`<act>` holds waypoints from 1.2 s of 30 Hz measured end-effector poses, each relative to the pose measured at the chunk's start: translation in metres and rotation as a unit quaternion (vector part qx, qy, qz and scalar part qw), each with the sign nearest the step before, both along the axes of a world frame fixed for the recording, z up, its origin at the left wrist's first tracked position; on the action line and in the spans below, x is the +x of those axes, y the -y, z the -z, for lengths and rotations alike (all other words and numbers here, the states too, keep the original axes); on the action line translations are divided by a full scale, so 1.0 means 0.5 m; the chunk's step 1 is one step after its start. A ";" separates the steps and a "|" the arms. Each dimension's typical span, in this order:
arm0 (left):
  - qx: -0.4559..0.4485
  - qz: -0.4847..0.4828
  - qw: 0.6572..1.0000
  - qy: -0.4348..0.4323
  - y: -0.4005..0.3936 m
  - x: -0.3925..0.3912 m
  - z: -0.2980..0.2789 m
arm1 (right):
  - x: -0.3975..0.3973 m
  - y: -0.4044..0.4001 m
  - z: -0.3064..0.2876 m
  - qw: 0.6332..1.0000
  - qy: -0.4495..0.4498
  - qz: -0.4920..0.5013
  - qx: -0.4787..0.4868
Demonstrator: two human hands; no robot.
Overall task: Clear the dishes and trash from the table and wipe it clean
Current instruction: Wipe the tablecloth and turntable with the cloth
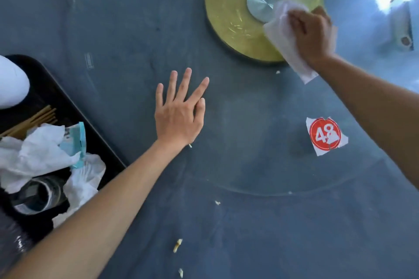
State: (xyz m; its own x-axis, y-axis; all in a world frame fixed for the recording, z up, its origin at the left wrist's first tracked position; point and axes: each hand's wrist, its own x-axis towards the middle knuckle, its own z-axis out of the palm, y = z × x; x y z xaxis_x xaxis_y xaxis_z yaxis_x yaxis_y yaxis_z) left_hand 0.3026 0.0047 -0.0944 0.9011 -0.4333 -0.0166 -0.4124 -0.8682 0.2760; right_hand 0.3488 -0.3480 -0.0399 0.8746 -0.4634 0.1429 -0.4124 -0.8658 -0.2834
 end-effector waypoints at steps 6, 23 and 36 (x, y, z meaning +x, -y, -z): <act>-0.012 0.027 1.000 0.008 -0.033 0.056 0.009 | -0.046 -0.142 0.053 0.996 0.001 -0.070 -0.062; -0.114 0.003 0.992 -0.061 -0.220 0.205 -0.025 | 0.031 -0.388 -0.022 0.988 0.015 -0.133 0.075; -0.053 -0.003 0.999 0.014 -0.244 0.203 0.010 | -0.436 -0.506 0.023 0.840 -0.125 -0.526 0.045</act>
State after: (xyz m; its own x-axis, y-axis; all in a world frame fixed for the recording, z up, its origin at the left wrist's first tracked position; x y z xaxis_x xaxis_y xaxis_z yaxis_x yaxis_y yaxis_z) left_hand 0.4042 0.1266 -0.0995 0.9032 -0.4260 0.0532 -0.4158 -0.8374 0.3548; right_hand 0.1307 -0.0949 -0.0514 0.8048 0.5850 -0.1006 0.5108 -0.7688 -0.3848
